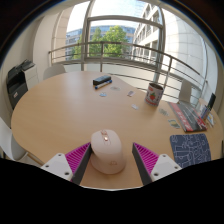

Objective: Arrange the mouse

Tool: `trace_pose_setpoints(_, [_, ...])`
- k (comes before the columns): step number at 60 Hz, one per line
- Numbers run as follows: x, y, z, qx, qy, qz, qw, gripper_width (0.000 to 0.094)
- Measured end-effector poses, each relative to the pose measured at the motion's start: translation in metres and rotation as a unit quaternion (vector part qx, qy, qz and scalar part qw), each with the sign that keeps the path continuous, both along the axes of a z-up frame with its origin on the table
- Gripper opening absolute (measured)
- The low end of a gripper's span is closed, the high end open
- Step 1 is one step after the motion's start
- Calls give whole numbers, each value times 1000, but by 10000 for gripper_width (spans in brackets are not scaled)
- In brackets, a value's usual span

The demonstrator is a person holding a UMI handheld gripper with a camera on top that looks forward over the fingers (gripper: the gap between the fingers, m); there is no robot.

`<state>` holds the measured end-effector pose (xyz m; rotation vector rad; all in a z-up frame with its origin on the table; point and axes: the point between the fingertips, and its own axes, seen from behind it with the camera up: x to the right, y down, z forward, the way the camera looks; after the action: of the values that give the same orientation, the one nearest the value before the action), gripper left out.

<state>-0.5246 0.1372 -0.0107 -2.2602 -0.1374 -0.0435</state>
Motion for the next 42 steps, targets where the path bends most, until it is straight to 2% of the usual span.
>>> trace_pose_setpoints(4, [-1, 10, -4, -1, 17, 2, 1000, 763])
trace_pose_setpoints(10, [-10, 16, -3, 3, 34, 8, 999, 556])
trace_pose_setpoints(16, [-11, 18, -2, 17, 20, 11, 1000, 499])
trace_pose_setpoints(23, [-9, 20, -1, 9, 21, 1, 1000, 418])
trace_pose_setpoints(27, [-14, 17, 7, 7, 31, -2, 999, 408])
trace_pose_setpoints(32, [-22, 12, 57, 44, 50, 1, 998, 408])
trace_pose_setpoints(42, [-3, -9, 216, 178, 86, 11, 980, 406])
